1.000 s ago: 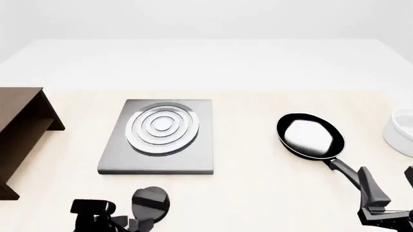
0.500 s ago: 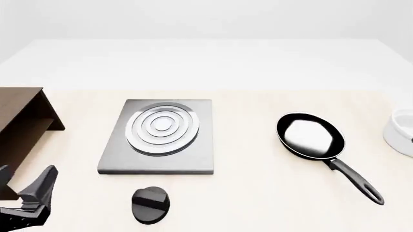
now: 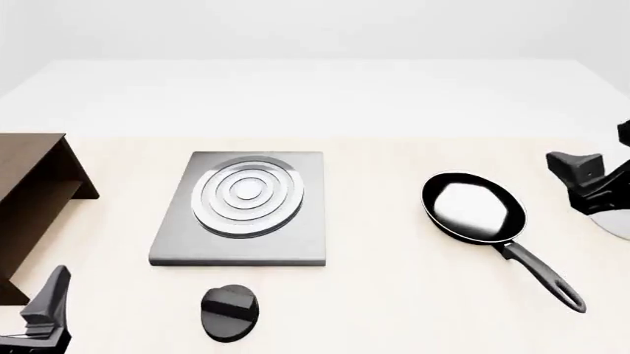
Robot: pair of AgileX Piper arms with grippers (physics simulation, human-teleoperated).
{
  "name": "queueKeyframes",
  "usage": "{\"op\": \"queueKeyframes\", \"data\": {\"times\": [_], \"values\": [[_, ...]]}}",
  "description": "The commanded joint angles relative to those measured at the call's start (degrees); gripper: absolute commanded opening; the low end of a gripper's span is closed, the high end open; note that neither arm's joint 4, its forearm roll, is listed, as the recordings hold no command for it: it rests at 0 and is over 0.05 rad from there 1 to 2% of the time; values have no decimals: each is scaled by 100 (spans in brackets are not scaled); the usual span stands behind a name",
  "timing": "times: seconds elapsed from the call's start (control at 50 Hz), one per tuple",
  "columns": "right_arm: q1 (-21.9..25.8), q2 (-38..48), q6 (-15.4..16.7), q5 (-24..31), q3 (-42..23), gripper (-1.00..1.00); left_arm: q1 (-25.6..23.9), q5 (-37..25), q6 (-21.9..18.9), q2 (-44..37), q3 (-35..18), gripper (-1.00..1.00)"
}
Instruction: Turn on the stove and put the frying pan on it.
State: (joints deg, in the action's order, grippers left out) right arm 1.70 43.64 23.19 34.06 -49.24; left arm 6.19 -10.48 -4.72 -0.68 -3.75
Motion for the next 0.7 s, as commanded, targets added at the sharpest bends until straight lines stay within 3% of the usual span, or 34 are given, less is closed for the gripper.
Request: {"op": "queueKeyframes", "data": {"times": [0.02,0.24,0.38,0.7], "values": [[-247,831,26,-649,480,100,64,-3,-20,68,41,100],[-324,1065,-26,-1503,1358,100,80,-84,84,68,-54,100],[-567,1598,173,-2289,1801,100,85,-67,87,68,-13,100],[-944,2230,356,-3212,2417,100,90,-271,195,68,-135,100]]}}
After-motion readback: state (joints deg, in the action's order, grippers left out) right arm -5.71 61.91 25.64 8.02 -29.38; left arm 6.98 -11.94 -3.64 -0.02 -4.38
